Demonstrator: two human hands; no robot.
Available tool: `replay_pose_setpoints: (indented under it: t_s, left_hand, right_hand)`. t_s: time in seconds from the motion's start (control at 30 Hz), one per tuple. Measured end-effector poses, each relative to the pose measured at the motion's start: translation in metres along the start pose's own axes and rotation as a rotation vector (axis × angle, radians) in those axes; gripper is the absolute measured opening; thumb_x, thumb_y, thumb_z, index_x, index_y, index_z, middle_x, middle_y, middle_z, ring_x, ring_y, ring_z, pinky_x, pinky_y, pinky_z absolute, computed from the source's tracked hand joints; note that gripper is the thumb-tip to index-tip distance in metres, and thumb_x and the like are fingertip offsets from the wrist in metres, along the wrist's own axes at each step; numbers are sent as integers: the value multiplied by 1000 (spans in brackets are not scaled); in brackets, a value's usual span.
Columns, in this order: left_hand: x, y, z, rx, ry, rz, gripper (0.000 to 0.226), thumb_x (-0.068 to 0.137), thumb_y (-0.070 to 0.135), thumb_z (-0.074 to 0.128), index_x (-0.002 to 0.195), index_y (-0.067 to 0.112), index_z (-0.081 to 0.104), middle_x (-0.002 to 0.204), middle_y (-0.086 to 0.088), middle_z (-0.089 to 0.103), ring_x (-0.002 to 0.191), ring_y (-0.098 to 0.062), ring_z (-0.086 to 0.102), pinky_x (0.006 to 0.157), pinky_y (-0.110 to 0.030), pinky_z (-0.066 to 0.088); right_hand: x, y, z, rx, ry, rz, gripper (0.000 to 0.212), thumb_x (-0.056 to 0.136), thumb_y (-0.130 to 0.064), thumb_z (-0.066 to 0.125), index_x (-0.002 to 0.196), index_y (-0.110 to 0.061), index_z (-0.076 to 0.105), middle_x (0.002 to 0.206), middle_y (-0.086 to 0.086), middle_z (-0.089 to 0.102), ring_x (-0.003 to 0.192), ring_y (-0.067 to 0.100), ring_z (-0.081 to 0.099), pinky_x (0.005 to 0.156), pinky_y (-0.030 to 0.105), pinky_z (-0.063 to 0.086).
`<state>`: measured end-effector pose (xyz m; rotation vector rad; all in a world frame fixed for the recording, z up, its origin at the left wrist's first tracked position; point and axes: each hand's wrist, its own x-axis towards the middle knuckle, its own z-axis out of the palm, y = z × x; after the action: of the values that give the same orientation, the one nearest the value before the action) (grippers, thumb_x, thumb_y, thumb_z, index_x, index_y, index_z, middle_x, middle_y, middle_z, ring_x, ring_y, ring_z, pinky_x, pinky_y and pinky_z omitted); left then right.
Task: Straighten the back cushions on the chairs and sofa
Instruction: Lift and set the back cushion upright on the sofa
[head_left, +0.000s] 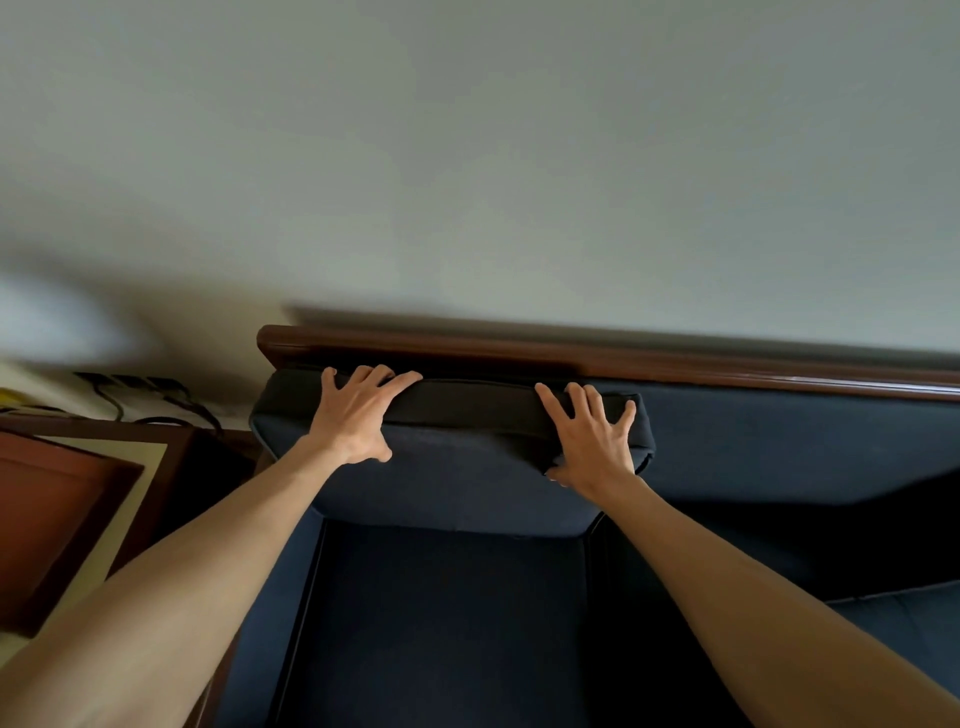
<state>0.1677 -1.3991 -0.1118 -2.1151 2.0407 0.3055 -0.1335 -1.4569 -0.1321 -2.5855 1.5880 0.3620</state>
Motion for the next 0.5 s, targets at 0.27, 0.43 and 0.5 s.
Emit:
replay_pose_setpoints:
  t_s: [0.27, 0.43, 0.5]
  left_hand:
    - [8, 2, 7, -52, -19, -12, 121, 68, 29, 86, 154, 37, 1, 163, 3, 12, 151, -22, 6, 117, -62, 5]
    - [-2, 5, 16, -47, 10, -18, 118, 75, 24, 82, 154, 34, -5, 165, 4, -2, 151, -21, -5, 119, -58, 3]
    - [-3, 7, 13, -53, -8, -39, 118, 75, 24, 82, 154, 34, -5, 165, 3, -3, 151, -22, -5, 119, -56, 3]
  right_hand:
    - [10, -3, -1, 23, -20, 41, 124, 76, -46, 79, 153, -31, -16, 161, 10, 4, 151, 29, 0, 106, 78, 15]
    - [11, -4, -2, 35, -69, 47, 126, 76, -44, 80, 153, -30, -19, 163, 10, -1, 151, 29, -7, 107, 77, 11]
    - [12, -3, -5, 51, -99, 41, 123, 79, -41, 79, 153, -30, -18, 164, 9, -5, 151, 29, -11, 109, 76, 9]
